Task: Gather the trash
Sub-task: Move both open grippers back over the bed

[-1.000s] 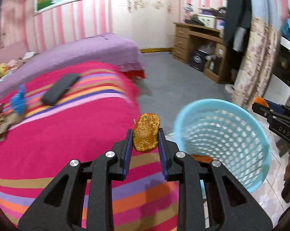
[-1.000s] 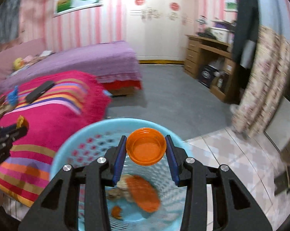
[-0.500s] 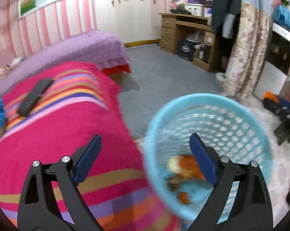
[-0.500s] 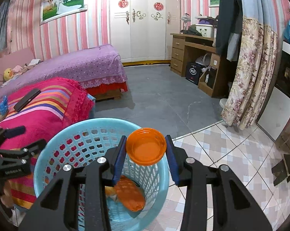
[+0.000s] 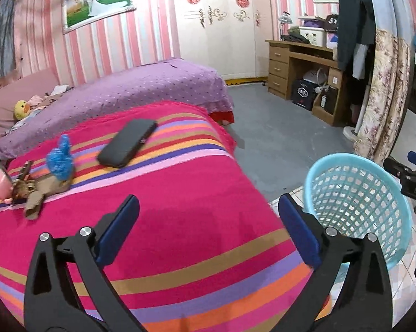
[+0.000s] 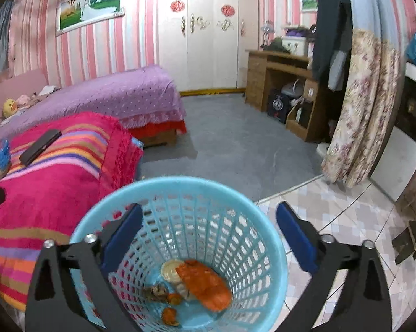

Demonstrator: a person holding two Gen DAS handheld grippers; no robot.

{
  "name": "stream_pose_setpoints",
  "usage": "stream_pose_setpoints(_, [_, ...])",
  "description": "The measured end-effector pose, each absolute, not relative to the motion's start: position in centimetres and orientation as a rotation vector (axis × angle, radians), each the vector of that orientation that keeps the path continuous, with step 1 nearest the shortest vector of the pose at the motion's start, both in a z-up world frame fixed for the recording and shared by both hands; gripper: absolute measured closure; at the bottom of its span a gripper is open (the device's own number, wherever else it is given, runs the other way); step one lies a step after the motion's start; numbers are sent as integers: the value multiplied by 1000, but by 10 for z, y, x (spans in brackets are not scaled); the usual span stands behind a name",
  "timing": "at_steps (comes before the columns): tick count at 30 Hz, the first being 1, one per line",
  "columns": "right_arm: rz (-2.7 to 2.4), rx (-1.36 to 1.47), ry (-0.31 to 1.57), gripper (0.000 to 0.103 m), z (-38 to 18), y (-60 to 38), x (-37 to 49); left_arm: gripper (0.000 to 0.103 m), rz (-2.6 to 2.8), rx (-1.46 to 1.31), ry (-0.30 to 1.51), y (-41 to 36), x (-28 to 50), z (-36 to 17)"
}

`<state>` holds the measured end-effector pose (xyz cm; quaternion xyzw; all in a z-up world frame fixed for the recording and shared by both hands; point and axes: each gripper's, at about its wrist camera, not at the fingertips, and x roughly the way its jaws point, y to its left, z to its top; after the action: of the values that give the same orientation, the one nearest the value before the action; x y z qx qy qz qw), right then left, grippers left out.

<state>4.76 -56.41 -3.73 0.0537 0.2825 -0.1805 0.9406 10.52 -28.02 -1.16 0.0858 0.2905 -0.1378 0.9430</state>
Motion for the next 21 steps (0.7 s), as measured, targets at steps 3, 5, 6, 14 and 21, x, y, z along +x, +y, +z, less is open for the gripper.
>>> stream_pose_setpoints(3, [-368, 114, 555, 5, -29, -544, 56, 6, -262, 152, 601, -253, 103, -4])
stream_pose_setpoints(5, [-348, 125, 549, 5, -25, -526, 66, 6, -235, 146, 604, -229, 103, 1])
stream_pose_setpoints(6, [-333, 130, 548, 5, -23, -518, 70, 6, -217, 146, 606, -218, 104, 3])
stream_pose_setpoints(14, [-200, 107, 534, 5, -11, -428, 107, 6, -70, 143, 606, -116, 120, 10])
stream_pose_setpoints(21, [-101, 55, 559, 5, -16, -354, 137, 6, 85, 93, 640, -25, 153, -8])
